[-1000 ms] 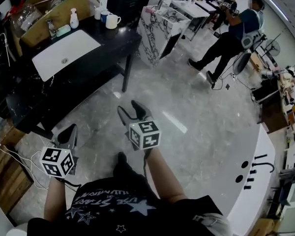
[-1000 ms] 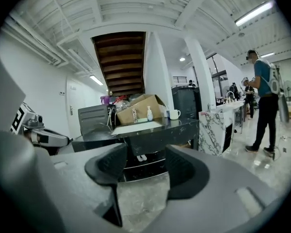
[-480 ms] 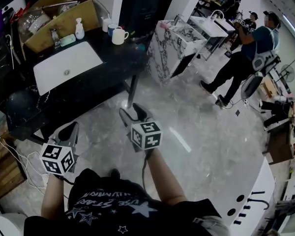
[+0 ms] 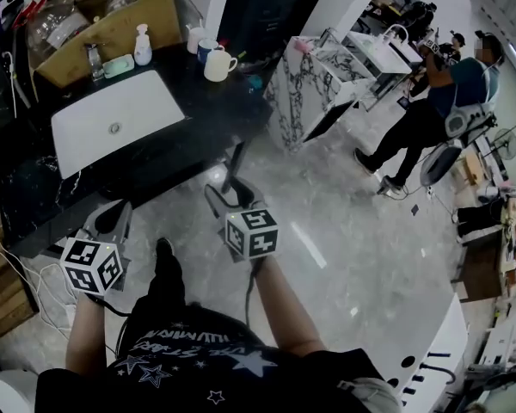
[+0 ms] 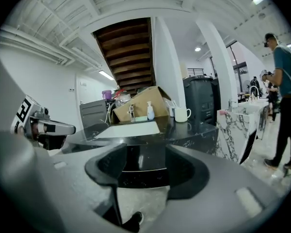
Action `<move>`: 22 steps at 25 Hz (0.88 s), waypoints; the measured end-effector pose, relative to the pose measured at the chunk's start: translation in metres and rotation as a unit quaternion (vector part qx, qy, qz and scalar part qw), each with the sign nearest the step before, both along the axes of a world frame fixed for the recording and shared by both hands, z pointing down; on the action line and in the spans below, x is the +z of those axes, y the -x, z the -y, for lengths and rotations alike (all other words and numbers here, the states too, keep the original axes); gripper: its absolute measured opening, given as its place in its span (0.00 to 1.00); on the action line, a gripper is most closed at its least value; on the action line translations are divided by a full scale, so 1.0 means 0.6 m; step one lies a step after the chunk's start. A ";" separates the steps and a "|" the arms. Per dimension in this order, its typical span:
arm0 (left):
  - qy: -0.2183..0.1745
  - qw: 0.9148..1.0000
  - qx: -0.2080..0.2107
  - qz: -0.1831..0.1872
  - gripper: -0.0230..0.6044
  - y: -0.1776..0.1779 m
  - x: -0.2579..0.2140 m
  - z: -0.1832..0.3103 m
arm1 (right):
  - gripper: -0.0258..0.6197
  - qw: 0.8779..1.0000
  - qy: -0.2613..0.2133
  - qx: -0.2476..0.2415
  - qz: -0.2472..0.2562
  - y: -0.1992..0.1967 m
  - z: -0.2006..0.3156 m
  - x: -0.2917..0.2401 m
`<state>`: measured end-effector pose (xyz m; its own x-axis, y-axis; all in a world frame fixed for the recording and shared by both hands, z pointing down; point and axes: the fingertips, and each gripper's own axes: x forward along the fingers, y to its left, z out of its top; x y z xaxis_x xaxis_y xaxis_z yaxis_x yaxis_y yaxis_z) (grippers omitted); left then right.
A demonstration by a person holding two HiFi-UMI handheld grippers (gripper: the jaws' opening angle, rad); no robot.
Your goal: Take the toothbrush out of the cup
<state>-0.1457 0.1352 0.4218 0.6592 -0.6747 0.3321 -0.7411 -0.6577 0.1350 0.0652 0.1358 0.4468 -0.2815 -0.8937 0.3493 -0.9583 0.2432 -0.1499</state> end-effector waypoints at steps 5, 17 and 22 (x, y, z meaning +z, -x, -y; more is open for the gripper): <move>-0.004 1.000 -0.002 -0.019 0.05 -0.022 -0.001 0.143 | 0.43 1.000 0.000 0.014 -0.014 -0.034 0.125 -0.006; 0.010 0.999 0.018 -0.037 0.05 -0.043 -0.010 0.432 | 0.43 0.998 -0.005 0.047 -0.030 -0.071 0.428 -0.047; 0.005 0.999 0.025 -0.048 0.05 -0.040 -0.013 0.509 | 0.43 0.997 -0.020 0.061 -0.043 -0.080 0.513 -0.070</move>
<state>-0.1215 -0.1701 0.4139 0.7209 -0.6370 0.2728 -0.6908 -0.6919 0.2099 0.1129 -0.1718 0.4046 -0.1410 -0.9330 0.3312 -0.9899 0.1286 -0.0591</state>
